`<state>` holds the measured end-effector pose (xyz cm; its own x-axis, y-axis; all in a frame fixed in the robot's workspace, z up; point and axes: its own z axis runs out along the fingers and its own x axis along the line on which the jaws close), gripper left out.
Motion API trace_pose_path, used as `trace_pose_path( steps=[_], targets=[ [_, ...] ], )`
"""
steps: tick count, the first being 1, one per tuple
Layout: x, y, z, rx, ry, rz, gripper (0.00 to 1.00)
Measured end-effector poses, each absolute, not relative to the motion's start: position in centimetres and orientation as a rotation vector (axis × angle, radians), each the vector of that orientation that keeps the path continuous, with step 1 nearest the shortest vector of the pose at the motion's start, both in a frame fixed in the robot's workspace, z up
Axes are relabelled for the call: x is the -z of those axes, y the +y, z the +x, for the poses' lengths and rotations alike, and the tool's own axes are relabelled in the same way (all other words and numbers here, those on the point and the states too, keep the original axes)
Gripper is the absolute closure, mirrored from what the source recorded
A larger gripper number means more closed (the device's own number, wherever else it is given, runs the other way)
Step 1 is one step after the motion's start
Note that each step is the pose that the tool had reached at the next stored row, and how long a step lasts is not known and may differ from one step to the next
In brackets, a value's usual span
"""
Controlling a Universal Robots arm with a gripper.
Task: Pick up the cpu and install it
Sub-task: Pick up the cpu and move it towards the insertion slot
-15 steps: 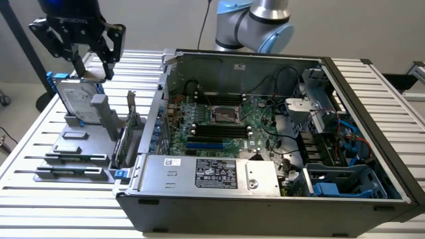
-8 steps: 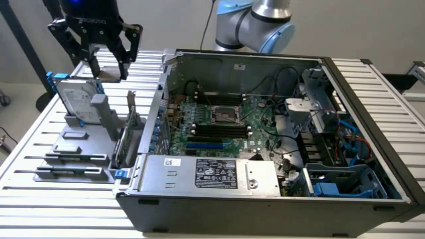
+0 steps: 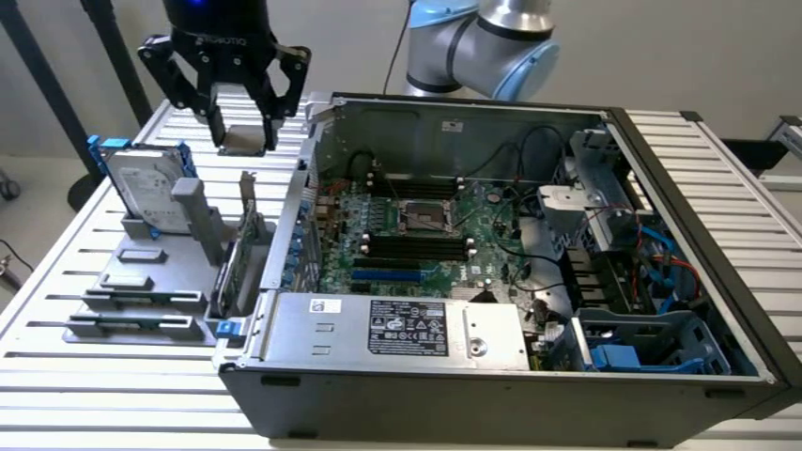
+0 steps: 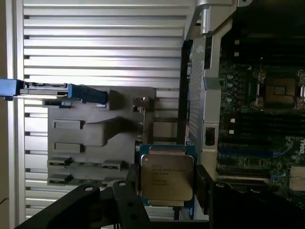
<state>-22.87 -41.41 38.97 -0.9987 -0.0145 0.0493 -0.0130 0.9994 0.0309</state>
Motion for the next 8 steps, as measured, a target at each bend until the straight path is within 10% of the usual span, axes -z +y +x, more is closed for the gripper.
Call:
trace_pose_path(
  steps=[8],
  targets=[
    [-39.0, -41.2, -19.2, 0.047, -3.091, 0.021, 0.45]
  ],
)
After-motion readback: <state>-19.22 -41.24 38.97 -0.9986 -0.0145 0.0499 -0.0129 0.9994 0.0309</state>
